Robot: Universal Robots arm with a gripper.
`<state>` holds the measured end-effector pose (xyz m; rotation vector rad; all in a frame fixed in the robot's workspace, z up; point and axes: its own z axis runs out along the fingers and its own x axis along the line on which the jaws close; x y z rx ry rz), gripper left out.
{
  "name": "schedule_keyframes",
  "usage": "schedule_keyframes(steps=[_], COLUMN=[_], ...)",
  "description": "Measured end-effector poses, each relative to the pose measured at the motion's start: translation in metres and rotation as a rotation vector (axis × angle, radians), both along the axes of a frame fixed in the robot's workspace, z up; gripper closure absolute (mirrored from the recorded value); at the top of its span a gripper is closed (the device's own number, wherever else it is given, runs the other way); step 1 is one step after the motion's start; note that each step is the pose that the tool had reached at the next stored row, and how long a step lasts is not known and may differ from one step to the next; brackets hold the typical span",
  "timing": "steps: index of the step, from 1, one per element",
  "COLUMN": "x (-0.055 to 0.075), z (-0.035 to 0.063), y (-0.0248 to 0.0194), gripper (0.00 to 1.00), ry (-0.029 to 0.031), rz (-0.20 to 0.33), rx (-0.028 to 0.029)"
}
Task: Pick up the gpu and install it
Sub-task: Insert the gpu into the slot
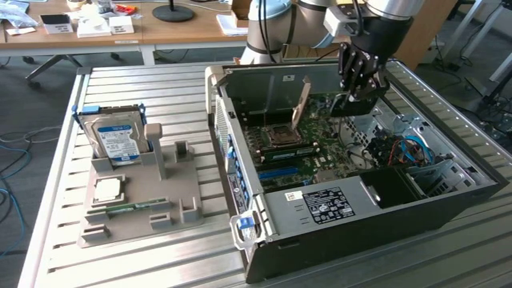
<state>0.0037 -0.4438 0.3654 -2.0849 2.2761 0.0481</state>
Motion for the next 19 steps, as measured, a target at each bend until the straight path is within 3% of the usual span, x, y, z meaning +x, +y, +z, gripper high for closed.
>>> schedule_keyframes(steps=[6, 13, 19], x=[-0.0001, -0.0009, -0.0096], z=[-0.0090, -0.0093, -0.0102], y=[0.0000, 0.0000, 0.0000], gripper=[0.73, 0.73, 0.73], ry=[0.0000, 0.0000, 0.0000], rz=[0.000, 0.000, 0.000], rx=[-0.0001, -0.0001, -0.0002])
